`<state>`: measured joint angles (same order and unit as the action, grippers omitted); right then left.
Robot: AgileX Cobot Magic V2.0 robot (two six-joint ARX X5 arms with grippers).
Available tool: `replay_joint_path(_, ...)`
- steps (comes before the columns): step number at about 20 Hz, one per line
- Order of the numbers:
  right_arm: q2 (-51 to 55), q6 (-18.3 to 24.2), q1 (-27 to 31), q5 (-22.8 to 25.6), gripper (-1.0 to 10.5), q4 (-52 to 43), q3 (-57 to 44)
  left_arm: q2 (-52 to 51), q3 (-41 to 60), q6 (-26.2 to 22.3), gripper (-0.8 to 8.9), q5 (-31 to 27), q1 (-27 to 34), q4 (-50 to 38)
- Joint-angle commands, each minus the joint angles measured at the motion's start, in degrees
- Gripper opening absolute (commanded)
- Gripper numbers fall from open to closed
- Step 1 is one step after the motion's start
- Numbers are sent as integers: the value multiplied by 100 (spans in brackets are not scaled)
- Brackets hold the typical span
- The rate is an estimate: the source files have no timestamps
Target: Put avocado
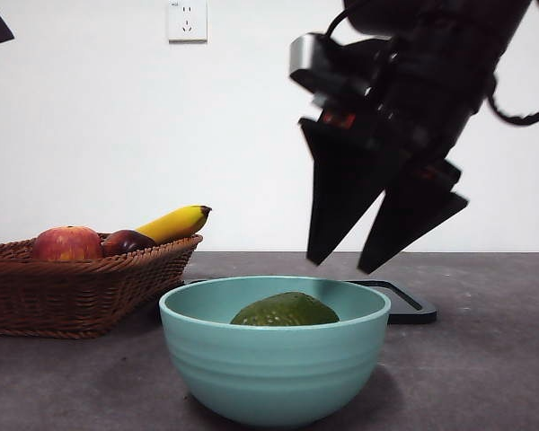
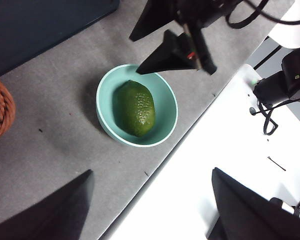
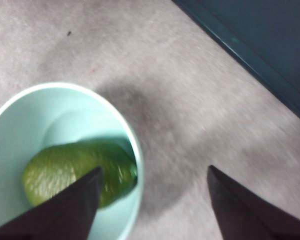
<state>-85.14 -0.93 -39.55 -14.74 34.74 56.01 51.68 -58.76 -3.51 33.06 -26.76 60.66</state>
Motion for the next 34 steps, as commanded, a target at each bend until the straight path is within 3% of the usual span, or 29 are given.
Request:
replay_joint_path(1,-251,-61,-129,83,305,-168,101,31,-72,-55,374,37,-26,-28)
replay_joint_path(17,-699,-55,-297,-20,17,-341,98,31,-72,-55,374,37,-26,-42)
replay_joint_path(27,-610,-328,-273,-160,15,164,678,31,-72,-55,374,37,-26,-44)
replay_joint_path(34,-852,-297,546,-153,15,522,1832,31,-72,-50,374,35,-26,-44)
